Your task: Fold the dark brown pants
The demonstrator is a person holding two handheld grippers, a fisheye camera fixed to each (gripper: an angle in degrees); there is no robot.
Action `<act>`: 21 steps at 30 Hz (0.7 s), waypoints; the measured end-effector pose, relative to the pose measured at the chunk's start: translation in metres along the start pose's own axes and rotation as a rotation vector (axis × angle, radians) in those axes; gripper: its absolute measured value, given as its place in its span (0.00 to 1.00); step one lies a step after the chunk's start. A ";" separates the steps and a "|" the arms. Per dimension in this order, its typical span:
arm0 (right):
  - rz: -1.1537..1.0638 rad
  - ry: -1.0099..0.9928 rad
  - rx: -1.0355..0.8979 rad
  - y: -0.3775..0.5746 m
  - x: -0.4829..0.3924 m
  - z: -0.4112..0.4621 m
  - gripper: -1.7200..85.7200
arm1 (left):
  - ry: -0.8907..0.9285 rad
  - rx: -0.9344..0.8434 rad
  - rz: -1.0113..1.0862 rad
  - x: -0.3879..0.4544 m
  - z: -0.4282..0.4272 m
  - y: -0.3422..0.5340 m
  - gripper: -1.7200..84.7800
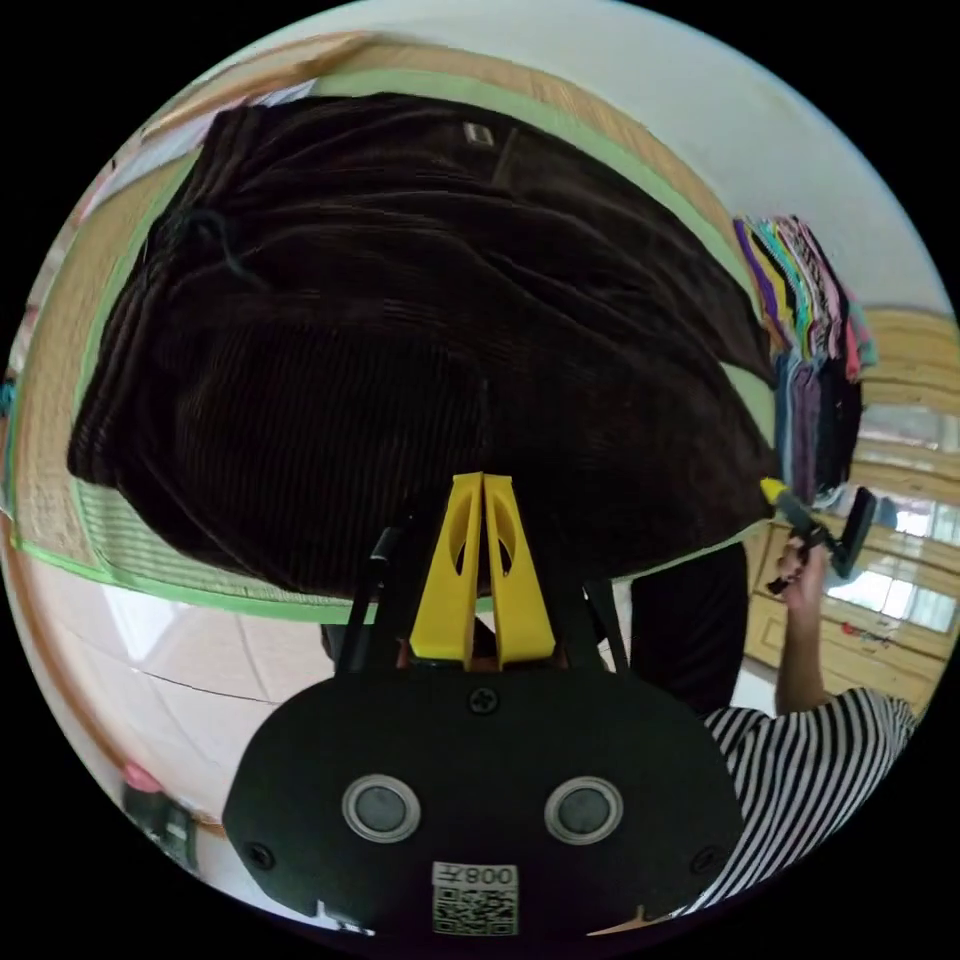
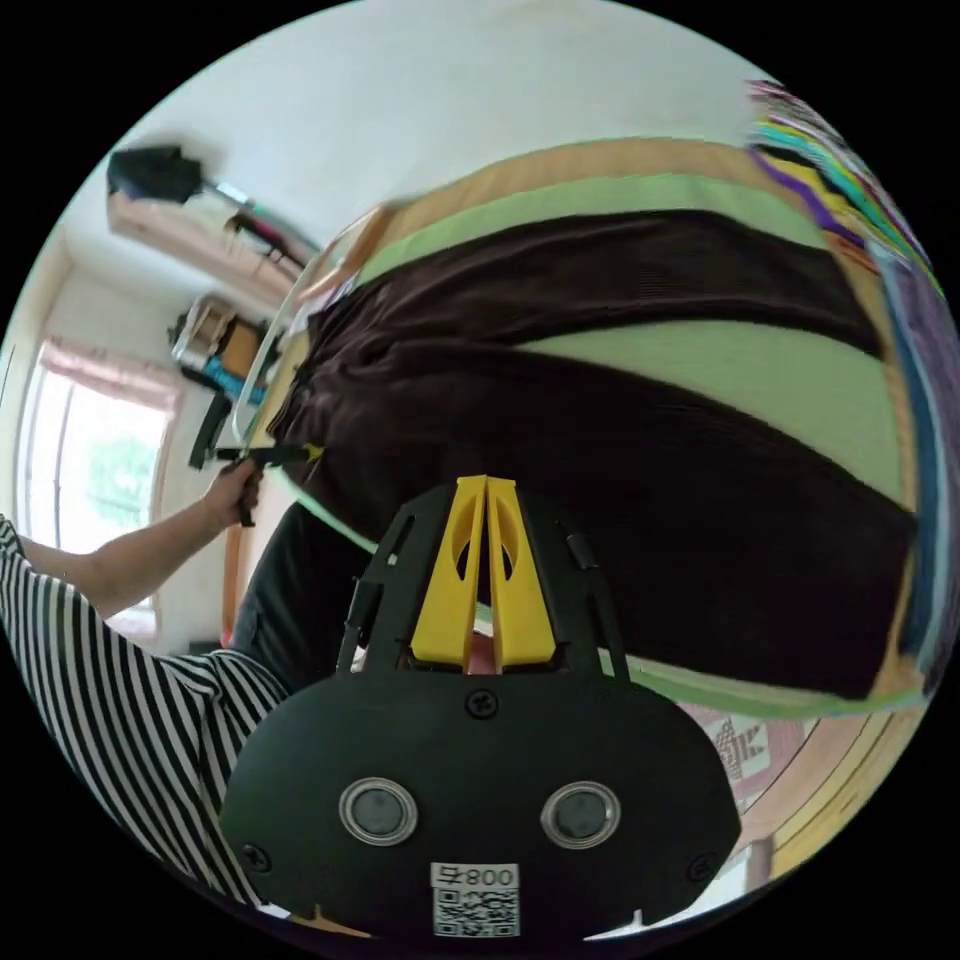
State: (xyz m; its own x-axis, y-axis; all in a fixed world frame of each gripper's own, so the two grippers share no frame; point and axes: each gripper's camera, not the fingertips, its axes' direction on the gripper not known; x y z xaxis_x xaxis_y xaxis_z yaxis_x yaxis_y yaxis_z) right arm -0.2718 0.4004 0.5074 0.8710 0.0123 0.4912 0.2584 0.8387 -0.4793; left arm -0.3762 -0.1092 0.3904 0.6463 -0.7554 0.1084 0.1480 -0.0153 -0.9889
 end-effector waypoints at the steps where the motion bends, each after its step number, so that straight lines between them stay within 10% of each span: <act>1: -0.054 -0.013 -0.056 -0.016 -0.021 0.009 0.02 | -0.005 -0.005 0.025 -0.010 -0.002 0.004 0.02; 21: -0.285 0.130 -0.111 -0.277 -0.172 -0.100 0.02 | 0.028 0.110 0.156 -0.179 -0.081 0.018 0.02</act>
State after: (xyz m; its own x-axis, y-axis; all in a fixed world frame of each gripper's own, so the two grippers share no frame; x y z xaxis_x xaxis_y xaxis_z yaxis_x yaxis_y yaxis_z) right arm -0.4513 0.1114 0.4828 0.8012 -0.2900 0.5233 0.5373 0.7337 -0.4160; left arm -0.5495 -0.0275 0.3453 0.6469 -0.7610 -0.0496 0.1300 0.1741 -0.9761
